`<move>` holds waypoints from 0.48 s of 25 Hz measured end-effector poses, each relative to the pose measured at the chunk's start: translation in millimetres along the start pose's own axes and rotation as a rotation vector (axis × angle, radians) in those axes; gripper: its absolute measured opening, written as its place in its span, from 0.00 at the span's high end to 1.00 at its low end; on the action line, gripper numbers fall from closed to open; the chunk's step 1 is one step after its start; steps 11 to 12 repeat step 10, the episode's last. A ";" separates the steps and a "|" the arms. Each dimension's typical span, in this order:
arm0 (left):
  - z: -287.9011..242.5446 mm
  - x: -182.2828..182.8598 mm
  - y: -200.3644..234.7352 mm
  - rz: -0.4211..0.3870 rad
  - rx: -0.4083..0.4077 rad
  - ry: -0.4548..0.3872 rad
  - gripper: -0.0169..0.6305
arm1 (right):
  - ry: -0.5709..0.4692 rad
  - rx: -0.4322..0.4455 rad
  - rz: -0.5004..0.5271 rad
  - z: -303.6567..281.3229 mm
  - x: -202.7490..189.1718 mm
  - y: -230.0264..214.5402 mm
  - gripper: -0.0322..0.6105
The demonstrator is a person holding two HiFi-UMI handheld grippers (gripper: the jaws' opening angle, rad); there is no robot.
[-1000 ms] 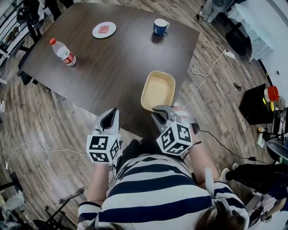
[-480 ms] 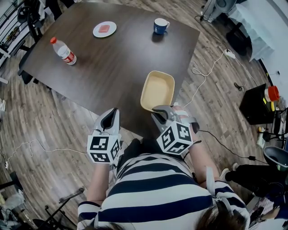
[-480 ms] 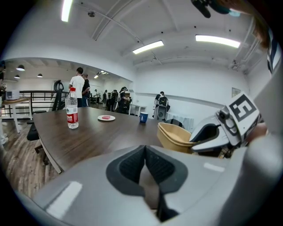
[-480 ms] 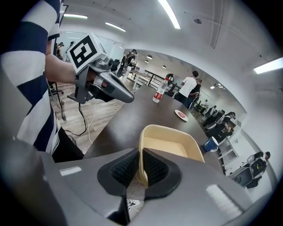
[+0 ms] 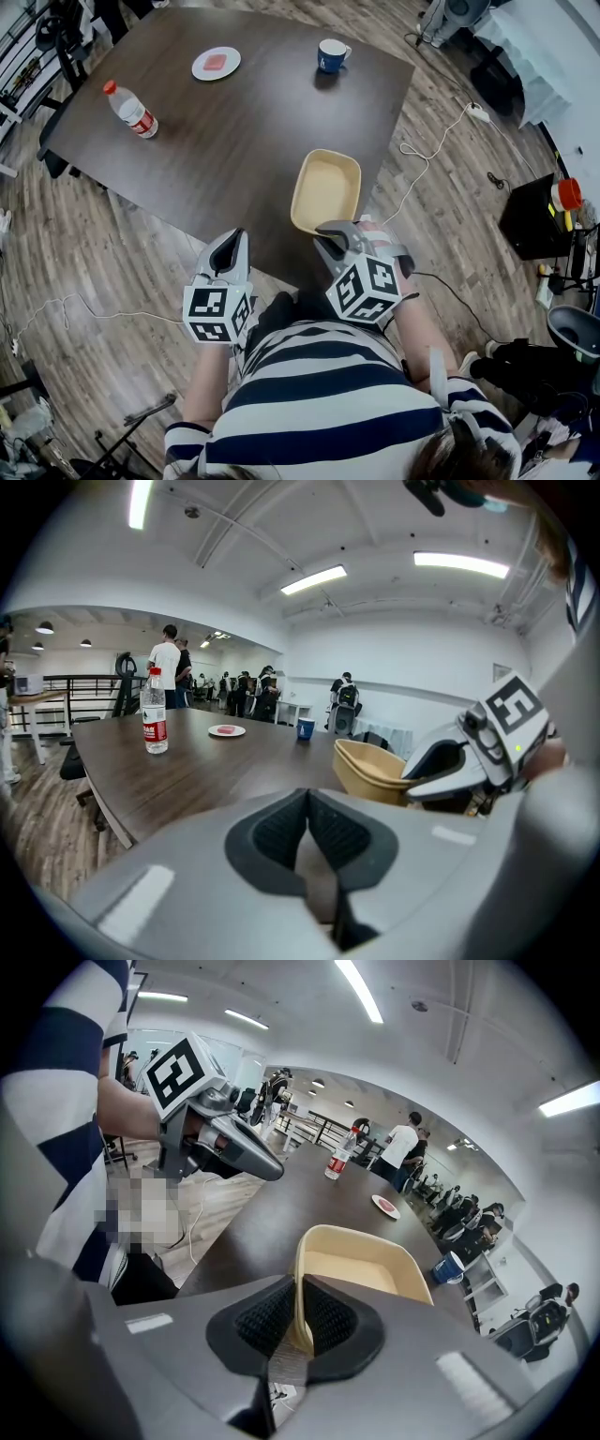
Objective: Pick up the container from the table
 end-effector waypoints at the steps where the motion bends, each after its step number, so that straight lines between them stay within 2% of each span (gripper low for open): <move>1: -0.6 0.5 0.0 0.001 0.000 -0.001 0.97 | -0.002 0.000 0.000 0.1 0.2 -0.7 0.91; 12: -2.3 5.1 1.2 0.001 0.014 -0.007 0.97 | -0.016 0.011 -0.003 -1.3 -0.9 -4.0 0.91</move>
Point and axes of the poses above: the fingertips, and each gripper's own axes: z backward along the fingers, y to its left, x out of its top, the point moved 7 cm from there along z, backward along the fingers, and after that the axes turned 1 degree about -x, right-handed, at the moved point
